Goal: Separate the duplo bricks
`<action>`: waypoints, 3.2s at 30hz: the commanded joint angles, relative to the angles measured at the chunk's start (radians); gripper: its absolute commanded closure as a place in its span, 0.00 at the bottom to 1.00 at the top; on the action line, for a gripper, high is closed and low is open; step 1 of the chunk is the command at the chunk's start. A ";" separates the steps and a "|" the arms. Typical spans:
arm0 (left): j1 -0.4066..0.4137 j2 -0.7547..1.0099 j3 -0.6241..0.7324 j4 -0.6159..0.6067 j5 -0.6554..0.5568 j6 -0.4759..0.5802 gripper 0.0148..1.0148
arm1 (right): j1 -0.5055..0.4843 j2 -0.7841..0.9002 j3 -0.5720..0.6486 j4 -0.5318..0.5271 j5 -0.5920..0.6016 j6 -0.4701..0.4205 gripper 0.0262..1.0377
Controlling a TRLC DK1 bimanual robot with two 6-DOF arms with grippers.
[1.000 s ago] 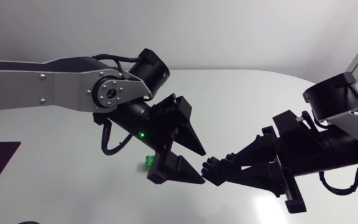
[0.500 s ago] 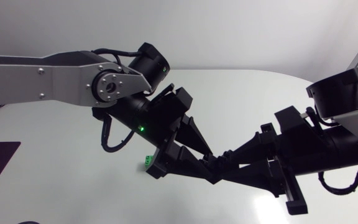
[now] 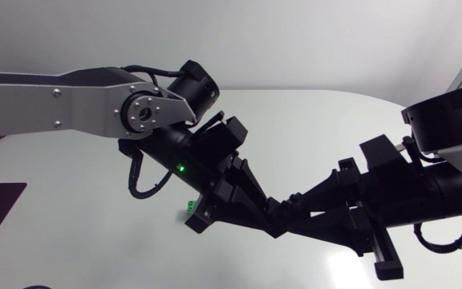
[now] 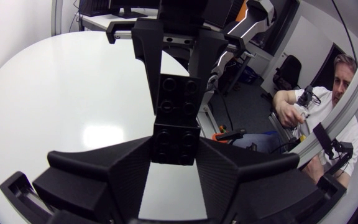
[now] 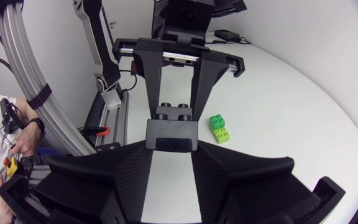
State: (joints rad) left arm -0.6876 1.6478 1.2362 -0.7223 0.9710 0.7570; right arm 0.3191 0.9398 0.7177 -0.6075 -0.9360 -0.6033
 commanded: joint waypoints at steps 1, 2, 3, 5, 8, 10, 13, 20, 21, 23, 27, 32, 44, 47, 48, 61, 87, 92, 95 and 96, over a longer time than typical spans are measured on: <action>-0.001 0.023 0.020 -0.016 0.025 0.007 0.72 | 0.012 -0.015 -0.020 0.002 -0.014 0.008 0.76; -0.001 0.023 0.020 -0.022 0.028 0.010 0.72 | 0.012 -0.015 -0.024 0.003 -0.014 0.007 0.76; -0.001 0.021 0.022 -0.031 0.035 0.018 0.72 | 0.014 -0.016 -0.029 0.002 -0.015 0.005 0.76; 0.000 0.021 0.028 -0.060 0.058 0.036 0.73 | 0.015 -0.021 -0.040 0.002 -0.027 0.000 0.76; 0.019 0.024 0.057 -0.124 0.121 0.067 0.73 | 0.017 -0.036 -0.050 -0.005 -0.044 -0.006 0.76; 0.031 0.033 0.086 -0.193 0.155 0.107 0.73 | 0.020 -0.050 -0.052 -0.021 -0.055 -0.019 0.76; 0.039 0.058 0.131 -0.322 0.167 0.212 0.73 | 0.034 -0.078 -0.058 -0.032 -0.055 -0.021 0.76; 0.042 0.113 0.160 -0.266 -0.127 0.196 0.73 | -0.120 -0.087 -0.066 -0.066 -0.050 -0.076 0.76; 0.030 0.122 0.141 -0.226 -0.199 0.177 0.73 | -0.147 -0.088 -0.069 -0.071 -0.049 -0.093 0.76; 0.000 0.156 0.115 -0.169 -0.333 0.159 0.73 | -0.198 -0.096 -0.077 -0.072 -0.049 -0.108 0.76; -0.073 0.244 0.068 -0.065 -0.604 0.123 0.73 | -0.245 -0.093 -0.101 -0.001 -0.037 -0.062 0.76; -0.110 0.348 0.072 -0.035 -0.770 0.104 0.73 | -0.183 -0.053 -0.176 0.264 0.128 0.100 0.74; -0.121 0.386 0.002 0.035 -0.867 0.027 0.72 | -0.069 0.257 -0.233 0.621 0.375 0.143 0.73; -0.119 0.386 -0.003 0.029 -0.885 0.008 0.69 | -0.034 0.315 -0.227 0.673 0.437 0.154 0.72; -0.119 0.385 -0.003 0.024 -0.887 0.004 0.69 | -0.029 0.330 -0.224 0.689 0.450 0.160 0.72; -0.092 0.282 0.014 -0.016 -0.856 -0.019 0.08 | 0.029 0.453 -0.225 0.796 0.519 0.180 0.72; 0.003 0.124 -0.058 -0.029 -0.744 -0.021 0.05 | 0.146 0.803 -0.072 0.954 0.638 0.231 0.55; -0.001 0.125 -0.067 -0.020 -0.742 -0.021 0.05 | 0.117 0.766 -0.116 0.945 0.631 0.197 0.37; -0.010 0.130 -0.066 -0.016 -0.742 -0.022 0.05 | 0.095 0.726 -0.144 0.916 0.612 0.180 0.10; -0.013 0.132 -0.064 -0.014 -0.742 -0.024 0.05 | 0.089 0.712 -0.150 0.899 0.611 0.169 0.04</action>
State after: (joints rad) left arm -0.6937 1.7924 1.1946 -0.7422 0.2142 0.7391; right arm 0.4225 1.6825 0.6010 0.3134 -0.3164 -0.4114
